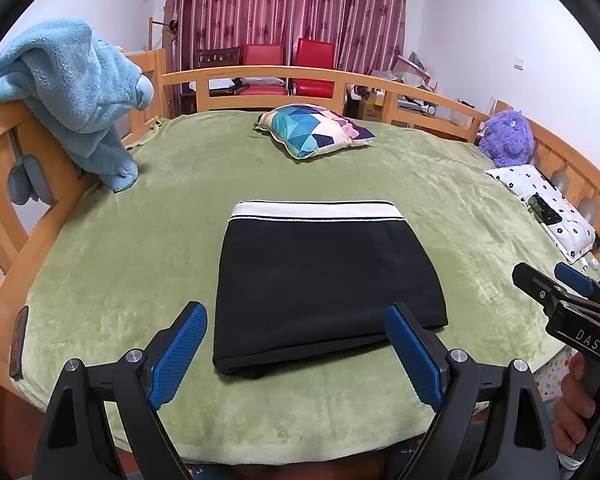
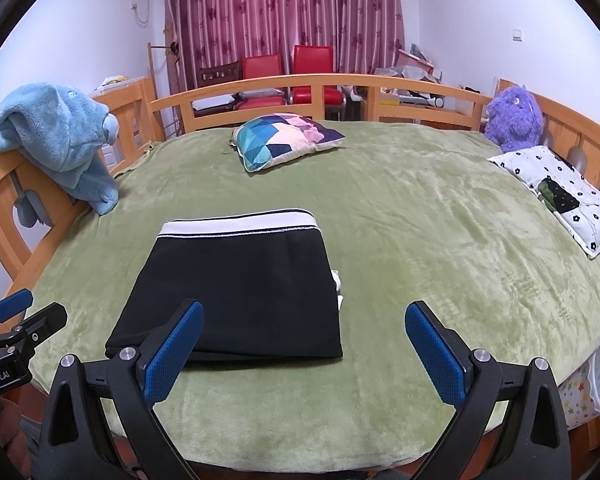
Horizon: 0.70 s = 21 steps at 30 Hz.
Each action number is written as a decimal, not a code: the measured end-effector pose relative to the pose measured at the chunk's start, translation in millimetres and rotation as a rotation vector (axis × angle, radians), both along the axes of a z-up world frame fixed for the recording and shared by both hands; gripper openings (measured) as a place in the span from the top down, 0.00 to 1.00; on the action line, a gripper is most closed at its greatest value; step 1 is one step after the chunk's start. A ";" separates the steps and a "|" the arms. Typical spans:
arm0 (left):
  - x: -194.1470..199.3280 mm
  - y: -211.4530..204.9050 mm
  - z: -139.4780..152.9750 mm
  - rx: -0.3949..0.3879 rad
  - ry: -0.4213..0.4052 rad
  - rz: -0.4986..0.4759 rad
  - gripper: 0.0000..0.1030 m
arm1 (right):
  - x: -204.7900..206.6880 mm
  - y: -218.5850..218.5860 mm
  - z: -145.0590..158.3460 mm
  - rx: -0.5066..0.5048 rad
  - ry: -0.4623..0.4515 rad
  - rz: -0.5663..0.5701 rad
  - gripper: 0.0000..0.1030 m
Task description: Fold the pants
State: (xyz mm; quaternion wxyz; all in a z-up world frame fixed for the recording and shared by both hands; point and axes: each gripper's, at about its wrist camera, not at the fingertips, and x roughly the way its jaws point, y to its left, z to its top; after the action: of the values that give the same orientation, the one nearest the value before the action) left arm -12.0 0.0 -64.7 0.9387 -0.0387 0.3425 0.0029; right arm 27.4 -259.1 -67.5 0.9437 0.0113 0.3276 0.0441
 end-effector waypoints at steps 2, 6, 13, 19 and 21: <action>-0.4 -1.5 0.9 0.002 -0.002 -0.002 0.12 | -0.3 -1.0 0.1 0.001 0.000 -0.003 0.04; -2.0 -3.2 1.7 0.007 -0.008 -0.001 0.12 | 0.6 -1.8 0.0 0.002 0.002 -0.007 0.04; -1.7 -3.3 2.0 0.003 -0.005 -0.003 0.12 | 0.6 -5.0 0.3 0.004 0.002 -0.011 0.04; -1.7 -3.3 2.1 0.001 -0.004 -0.003 0.12 | 0.6 -5.5 1.3 0.007 0.001 -0.012 0.04; -2.2 -3.4 2.5 -0.005 -0.005 -0.004 0.12 | 1.0 -6.0 1.5 0.007 0.000 -0.012 0.04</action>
State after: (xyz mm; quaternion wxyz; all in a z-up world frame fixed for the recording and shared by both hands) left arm -14.2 -3.5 -62.2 0.9394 -0.0404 0.3404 0.0001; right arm 28.4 -265.1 -66.0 0.9440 0.0167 0.3272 0.0397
